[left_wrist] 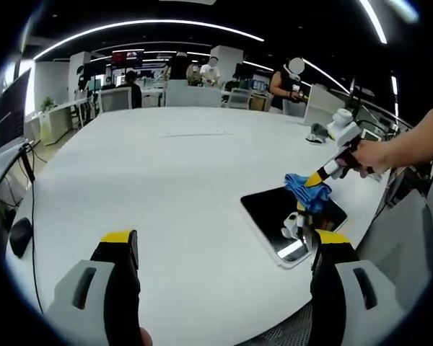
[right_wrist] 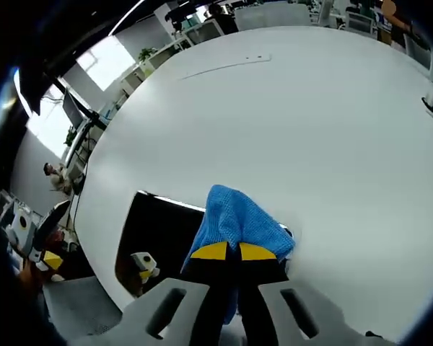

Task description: Wipe the mirror surface with the cleaning cloth until all visible marks leave the cleaned area.

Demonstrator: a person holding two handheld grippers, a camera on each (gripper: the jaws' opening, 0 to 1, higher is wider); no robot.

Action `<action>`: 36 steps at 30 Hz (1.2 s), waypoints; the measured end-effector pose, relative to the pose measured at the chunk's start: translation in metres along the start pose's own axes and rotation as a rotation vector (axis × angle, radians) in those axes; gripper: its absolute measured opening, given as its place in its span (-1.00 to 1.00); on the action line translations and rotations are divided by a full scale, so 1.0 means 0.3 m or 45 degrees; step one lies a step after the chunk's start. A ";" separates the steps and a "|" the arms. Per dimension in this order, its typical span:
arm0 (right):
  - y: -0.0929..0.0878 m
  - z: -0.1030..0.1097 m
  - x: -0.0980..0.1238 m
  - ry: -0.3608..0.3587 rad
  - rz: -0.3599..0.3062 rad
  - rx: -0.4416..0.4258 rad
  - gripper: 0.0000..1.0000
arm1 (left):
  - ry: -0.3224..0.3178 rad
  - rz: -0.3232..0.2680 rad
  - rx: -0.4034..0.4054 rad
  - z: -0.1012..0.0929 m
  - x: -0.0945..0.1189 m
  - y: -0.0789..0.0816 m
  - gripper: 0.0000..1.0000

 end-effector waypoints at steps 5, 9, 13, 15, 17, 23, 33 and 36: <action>0.017 0.002 -0.011 -0.010 0.013 0.028 -1.00 | 0.006 -0.003 -0.007 -0.002 0.004 0.011 0.98; 0.038 0.004 -0.020 -0.020 0.038 0.076 -1.00 | 0.008 -0.004 -0.024 -0.017 0.017 0.026 0.98; 0.048 0.004 -0.032 -0.031 0.050 0.103 -1.00 | 0.006 -0.014 -0.036 -0.022 0.031 0.036 0.98; 0.051 0.006 -0.032 -0.036 0.066 0.127 -1.00 | 0.009 -0.024 -0.027 -0.019 0.035 0.039 0.98; 0.053 0.006 -0.032 -0.040 0.081 0.148 -1.00 | 0.011 -0.025 -0.026 -0.014 0.034 0.037 0.98; 0.049 0.006 -0.026 -0.036 0.076 0.141 -1.00 | 0.014 -0.030 -0.017 -0.014 0.019 0.037 0.98; 0.094 0.034 0.062 0.027 -0.024 0.149 -1.00 | 0.000 -0.030 -0.038 -0.011 0.004 0.046 0.98; 0.107 0.041 0.121 0.055 -0.071 0.134 -1.00 | 0.000 -0.039 -0.046 -0.005 -0.001 0.052 0.98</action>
Point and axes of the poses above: the point that each gripper's makers call its tool centre point, and the gripper's own axes: x roughly backward along the fingers, z roughly to its left, y roughly out of its top, the point moved 8 cm from there along x, roughly backward along the fingers, and after that the axes turned 13 degrees about y, right-handed, at the moved point
